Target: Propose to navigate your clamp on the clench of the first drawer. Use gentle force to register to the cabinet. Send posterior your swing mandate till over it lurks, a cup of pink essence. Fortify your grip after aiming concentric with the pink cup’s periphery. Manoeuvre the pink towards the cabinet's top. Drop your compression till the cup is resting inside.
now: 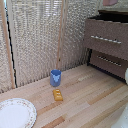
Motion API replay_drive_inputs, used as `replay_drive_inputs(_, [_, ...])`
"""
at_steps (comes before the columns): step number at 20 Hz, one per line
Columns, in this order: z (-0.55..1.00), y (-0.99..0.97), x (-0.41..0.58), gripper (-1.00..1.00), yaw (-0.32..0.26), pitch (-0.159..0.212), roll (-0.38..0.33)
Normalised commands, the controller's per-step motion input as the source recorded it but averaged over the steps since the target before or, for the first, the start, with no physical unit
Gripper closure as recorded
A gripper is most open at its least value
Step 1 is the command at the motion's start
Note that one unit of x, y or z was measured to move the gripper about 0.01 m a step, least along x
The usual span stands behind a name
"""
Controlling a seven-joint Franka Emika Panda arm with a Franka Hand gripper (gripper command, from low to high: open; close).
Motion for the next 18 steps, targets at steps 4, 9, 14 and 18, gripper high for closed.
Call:
replay_drive_inputs(4, [-0.20, -0.42, 0.115, 1.00, -0.002, 0.005, 0.032])
replay_drive_inputs(9, [-0.30, -0.33, 0.153, 1.00, 0.000, 0.002, 0.005])
replay_drive_inputs(14, [0.29, -0.03, 0.042, -1.00, 0.001, 0.035, 0.000])
replay_drive_inputs(18, [1.00, 0.04, 0.000, -1.00, 0.064, 0.048, 0.003])
